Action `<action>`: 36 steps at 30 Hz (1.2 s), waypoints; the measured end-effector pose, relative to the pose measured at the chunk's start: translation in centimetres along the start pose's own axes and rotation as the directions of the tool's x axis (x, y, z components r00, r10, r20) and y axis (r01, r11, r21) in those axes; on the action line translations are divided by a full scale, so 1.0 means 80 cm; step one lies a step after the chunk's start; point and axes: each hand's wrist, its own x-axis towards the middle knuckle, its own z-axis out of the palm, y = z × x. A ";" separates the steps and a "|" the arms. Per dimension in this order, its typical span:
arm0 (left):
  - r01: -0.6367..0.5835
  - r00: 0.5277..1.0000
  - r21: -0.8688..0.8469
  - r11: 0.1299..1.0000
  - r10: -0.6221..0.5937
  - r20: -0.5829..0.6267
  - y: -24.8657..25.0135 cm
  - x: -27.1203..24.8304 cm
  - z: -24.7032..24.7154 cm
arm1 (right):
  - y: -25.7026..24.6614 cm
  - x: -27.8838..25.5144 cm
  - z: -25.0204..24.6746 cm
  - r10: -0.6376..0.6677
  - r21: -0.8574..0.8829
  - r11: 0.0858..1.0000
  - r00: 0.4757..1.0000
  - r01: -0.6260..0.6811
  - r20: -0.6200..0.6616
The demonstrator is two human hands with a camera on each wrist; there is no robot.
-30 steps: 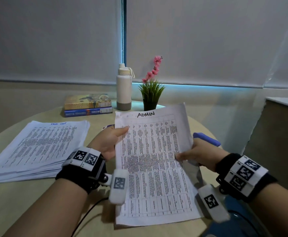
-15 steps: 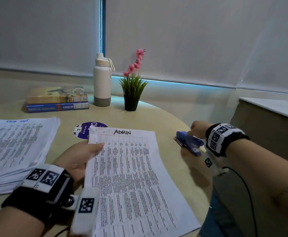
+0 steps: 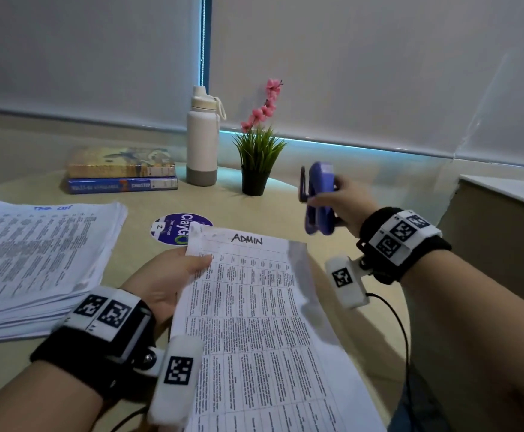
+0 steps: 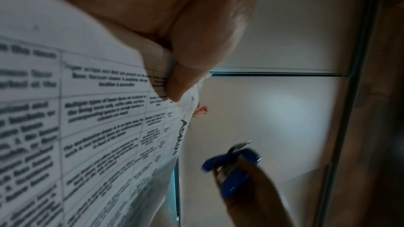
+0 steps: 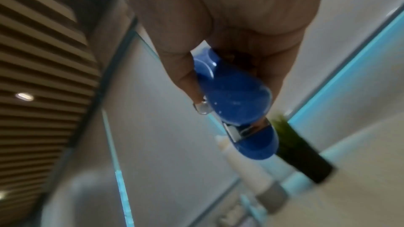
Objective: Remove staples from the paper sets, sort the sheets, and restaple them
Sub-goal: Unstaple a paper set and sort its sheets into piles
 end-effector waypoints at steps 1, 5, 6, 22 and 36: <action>-0.026 1.000 0.023 0.999 0.026 -0.005 0.000 -0.002 0.002 | -0.023 -0.009 0.010 -0.042 0.145 0.989 0.999 0.038 0.026; -0.120 0.993 0.099 0.988 0.122 -0.012 -0.001 -0.007 0.007 | -0.090 -0.036 0.059 -0.218 0.385 0.902 0.976 0.192 0.025; -0.134 0.990 0.111 0.985 0.137 -0.016 -0.001 -0.006 0.008 | -0.097 -0.039 0.072 -0.245 0.411 0.884 0.969 0.225 -0.003; -0.156 0.985 0.002 0.988 0.155 0.077 -0.002 -0.003 0.002 | -0.063 -0.058 0.176 -0.244 0.407 0.878 0.967 0.252 -0.073; -0.154 0.981 0.096 0.983 0.141 0.131 -0.004 -0.007 0.004 | -0.065 -0.066 0.180 -0.314 0.553 0.751 0.932 0.362 -0.184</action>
